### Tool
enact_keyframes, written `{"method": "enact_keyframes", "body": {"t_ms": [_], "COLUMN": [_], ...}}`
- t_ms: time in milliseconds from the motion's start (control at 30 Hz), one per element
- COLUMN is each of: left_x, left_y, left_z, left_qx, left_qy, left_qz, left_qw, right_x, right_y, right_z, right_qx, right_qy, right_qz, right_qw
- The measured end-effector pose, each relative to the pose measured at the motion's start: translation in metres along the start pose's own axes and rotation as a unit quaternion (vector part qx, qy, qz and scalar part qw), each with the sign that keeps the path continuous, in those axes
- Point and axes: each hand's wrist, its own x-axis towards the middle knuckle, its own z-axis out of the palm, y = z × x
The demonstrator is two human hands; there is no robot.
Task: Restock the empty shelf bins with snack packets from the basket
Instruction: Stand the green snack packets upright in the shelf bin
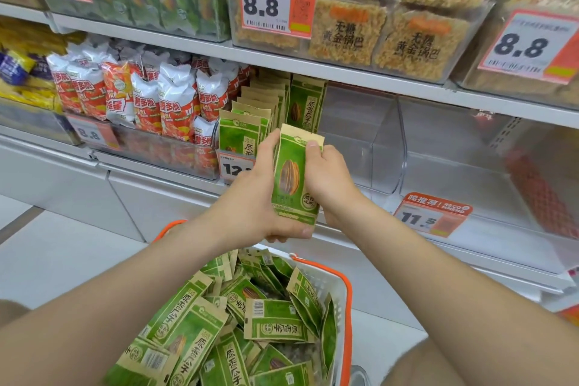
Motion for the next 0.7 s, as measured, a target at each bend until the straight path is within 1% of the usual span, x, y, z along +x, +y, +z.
{"method": "enact_keyframes", "body": {"t_ms": [100,200,267,300,367,433,500,567,600,700], "left_x": [0.001,0.005,0.011,0.014,0.020,0.027,0.034,0.040,0.043,0.052], "left_y": [0.003,0.000,-0.003,-0.004,-0.002,-0.002,-0.006,-0.010,-0.012,-0.018], "left_z": [0.000,-0.006,-0.011,-0.013,-0.014,-0.013,-0.011,-0.015,-0.018,-0.027], "left_qx": [0.017,0.070,0.104,0.125,0.194,0.286,0.329,0.380,0.407,0.454], "left_qy": [0.006,0.007,0.008,0.012,0.032,0.076,0.136,0.181,0.192,0.182], "left_qz": [0.006,0.023,0.041,0.054,0.075,0.078,0.109,0.144,0.148,0.129], "left_qw": [1.000,0.997,0.994,0.991,0.978,0.952,0.928,0.896,0.881,0.863], "right_x": [0.010,0.006,0.009,0.014,0.024,0.039,0.055,0.075,0.084,0.100], "right_y": [0.008,-0.004,-0.012,-0.015,-0.020,-0.021,-0.022,-0.021,-0.021,-0.022], "right_z": [0.001,-0.007,-0.013,-0.016,-0.021,-0.020,-0.019,-0.018,-0.016,-0.012], "right_qx": [0.006,0.013,0.045,0.061,0.086,0.119,0.137,0.146,0.143,0.089], "right_qy": [-0.016,-0.049,-0.090,-0.093,-0.059,-0.001,0.051,0.082,0.093,0.109], "right_qz": [0.010,0.006,0.018,0.027,0.049,0.056,0.043,0.022,0.013,-0.025], "right_qw": [1.000,0.999,0.995,0.993,0.993,0.991,0.988,0.986,0.985,0.990]}}
